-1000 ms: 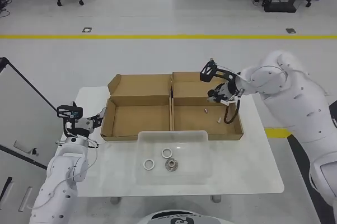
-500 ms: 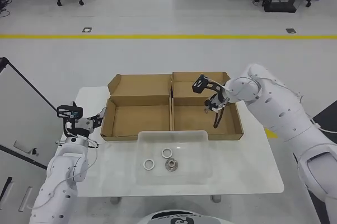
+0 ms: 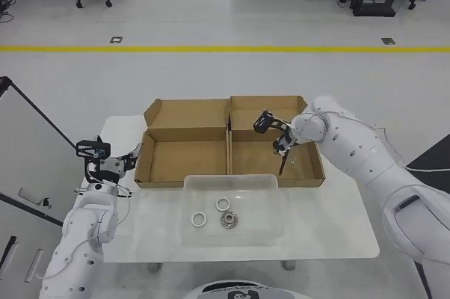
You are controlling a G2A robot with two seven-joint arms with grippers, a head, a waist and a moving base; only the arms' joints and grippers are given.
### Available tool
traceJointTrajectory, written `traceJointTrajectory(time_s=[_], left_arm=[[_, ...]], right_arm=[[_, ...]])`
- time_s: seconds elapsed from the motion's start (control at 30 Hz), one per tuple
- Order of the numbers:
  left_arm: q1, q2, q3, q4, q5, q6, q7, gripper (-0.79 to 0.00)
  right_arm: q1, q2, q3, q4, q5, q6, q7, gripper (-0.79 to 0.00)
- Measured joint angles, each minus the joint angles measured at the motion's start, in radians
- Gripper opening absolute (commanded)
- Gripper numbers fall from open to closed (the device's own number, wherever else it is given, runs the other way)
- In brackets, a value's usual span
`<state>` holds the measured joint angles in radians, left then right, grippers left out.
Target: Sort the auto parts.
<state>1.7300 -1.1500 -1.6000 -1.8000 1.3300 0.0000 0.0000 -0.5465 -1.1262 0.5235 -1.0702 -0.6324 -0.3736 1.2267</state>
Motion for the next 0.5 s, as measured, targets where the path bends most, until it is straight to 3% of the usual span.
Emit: traceJointTrajectory(time_s=[0.5], left_arm=[[0.000, 0.000, 0.000, 0.000, 0.000, 0.000, 0.000, 0.000]], right_arm=[[-0.009, -0.056, -0.053, 0.115, -0.011, -0.010, -0.030, -0.785]])
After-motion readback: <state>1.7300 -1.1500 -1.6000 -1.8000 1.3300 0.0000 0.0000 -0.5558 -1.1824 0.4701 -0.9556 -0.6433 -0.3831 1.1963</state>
